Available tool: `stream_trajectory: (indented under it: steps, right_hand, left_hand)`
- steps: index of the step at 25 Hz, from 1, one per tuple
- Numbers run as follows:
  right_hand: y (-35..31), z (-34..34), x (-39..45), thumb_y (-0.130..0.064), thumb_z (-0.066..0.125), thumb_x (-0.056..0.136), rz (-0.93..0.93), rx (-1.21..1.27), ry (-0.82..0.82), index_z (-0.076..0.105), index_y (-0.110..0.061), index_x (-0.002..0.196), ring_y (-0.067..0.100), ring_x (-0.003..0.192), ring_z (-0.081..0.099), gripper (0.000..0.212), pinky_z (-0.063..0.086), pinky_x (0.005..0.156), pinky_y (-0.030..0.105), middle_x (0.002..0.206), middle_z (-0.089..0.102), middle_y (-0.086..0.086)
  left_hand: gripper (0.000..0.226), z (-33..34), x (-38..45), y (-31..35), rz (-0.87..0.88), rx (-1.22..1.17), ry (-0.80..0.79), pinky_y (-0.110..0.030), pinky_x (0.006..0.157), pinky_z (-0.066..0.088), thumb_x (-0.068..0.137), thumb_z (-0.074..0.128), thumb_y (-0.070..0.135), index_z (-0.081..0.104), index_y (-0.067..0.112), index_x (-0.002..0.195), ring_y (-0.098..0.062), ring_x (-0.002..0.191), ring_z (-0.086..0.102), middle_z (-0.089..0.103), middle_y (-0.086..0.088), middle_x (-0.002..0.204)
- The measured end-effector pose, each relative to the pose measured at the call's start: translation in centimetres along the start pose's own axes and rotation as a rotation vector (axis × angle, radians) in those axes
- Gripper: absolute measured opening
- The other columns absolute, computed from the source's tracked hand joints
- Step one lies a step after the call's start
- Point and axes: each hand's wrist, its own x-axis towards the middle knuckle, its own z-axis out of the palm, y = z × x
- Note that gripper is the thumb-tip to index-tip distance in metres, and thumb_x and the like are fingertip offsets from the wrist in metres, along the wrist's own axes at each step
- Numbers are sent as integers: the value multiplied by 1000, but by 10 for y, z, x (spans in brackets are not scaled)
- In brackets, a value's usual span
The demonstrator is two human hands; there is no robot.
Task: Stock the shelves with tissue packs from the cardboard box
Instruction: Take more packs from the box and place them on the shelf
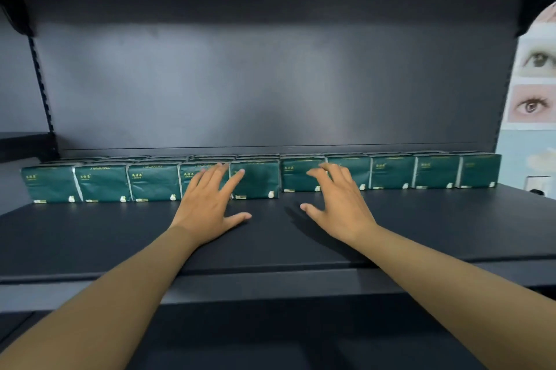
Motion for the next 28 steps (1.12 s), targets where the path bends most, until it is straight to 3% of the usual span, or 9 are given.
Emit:
stream_trajectory:
  steps: [2,6,12,19,23,28]
  right_hand:
    - [2,-31,-30,-39,63,86,-25,14,-14,38,-20,136,18,133,23,59,29,109,36,141,33,0]
    - [9,-79,-98,-40,62,86,-63,76,-52,39,-21,135,15,131,25,57,30,108,35,138,34,-3]
    - [31,-96,-205,-37,63,86,-111,157,-191,43,-20,132,15,132,26,53,31,108,35,138,36,-3]
    - [57,0,-324,-37,60,88,-26,221,-491,39,-22,136,13,131,26,54,32,107,31,137,35,-7]
    - [70,77,-394,-34,61,88,58,290,-707,39,-21,136,14,127,31,54,33,105,32,134,38,-5]
    - [74,147,-458,-36,60,88,78,258,-858,39,-22,137,19,126,35,54,32,105,36,134,41,-2]
  left_hand:
    - [84,-31,-17,24,-19,-6,-9,-48,103,38,77,35,73,46,16,138,-33,123,45,51,-17,132]
    - [79,-79,-68,92,-68,-23,2,-47,99,41,81,33,68,48,13,136,-34,122,44,50,-20,132]
    - [77,-81,-180,200,-94,-66,-136,-46,96,46,80,34,66,50,12,133,-32,122,43,52,-19,132]
    - [73,5,-339,281,-126,-209,-498,-42,96,41,91,14,67,49,15,128,-28,115,47,59,-15,124]
    - [78,59,-445,316,-190,-322,-820,-41,83,54,90,7,70,56,19,124,-30,104,64,62,-11,120]
    - [82,99,-513,336,-202,-331,-966,-44,81,54,92,5,68,61,16,125,-32,106,63,61,-16,124]
